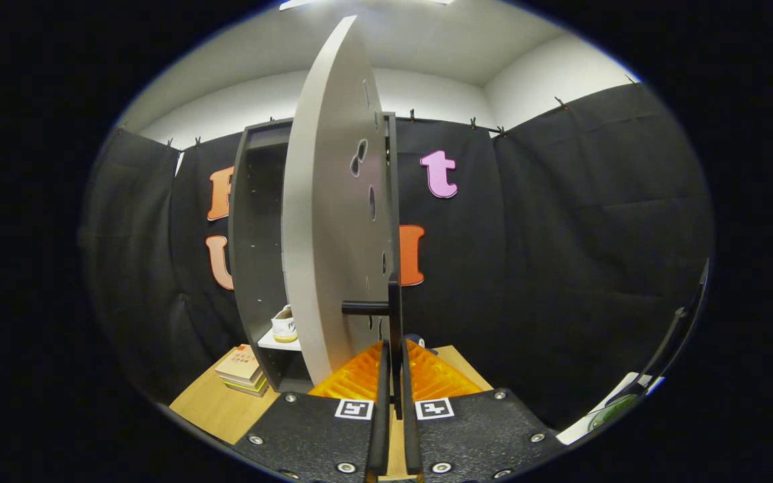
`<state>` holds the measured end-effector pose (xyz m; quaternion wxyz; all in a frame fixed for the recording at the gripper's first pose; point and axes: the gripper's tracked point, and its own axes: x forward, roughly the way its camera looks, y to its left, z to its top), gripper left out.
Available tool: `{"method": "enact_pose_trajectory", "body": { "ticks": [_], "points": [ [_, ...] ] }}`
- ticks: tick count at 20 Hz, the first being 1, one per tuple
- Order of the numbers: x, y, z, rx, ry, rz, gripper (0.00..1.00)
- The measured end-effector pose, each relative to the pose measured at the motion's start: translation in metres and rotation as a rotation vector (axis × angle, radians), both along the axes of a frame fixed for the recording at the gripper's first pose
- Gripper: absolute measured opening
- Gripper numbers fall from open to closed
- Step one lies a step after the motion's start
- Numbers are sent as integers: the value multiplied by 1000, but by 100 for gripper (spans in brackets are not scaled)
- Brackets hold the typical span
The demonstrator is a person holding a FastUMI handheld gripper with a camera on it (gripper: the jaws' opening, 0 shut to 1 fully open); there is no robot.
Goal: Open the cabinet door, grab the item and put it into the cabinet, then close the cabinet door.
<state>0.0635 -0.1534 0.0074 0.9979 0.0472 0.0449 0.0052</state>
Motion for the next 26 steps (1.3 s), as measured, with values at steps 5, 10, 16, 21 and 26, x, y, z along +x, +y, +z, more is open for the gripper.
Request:
{"method": "enact_pose_trajectory", "body": {
  "ticks": [5,10,16,21,26],
  "points": [
    [6,-37,-1,23,-48,32,3],
    [0,-47,-7,7,-29,35,4],
    [-36,-50,5,-24,-32,-32,5],
    [-74,-13,20,-38,-47,-49,4],
    [-92,52,23,-71,-49,-8,4]
  ]
}}
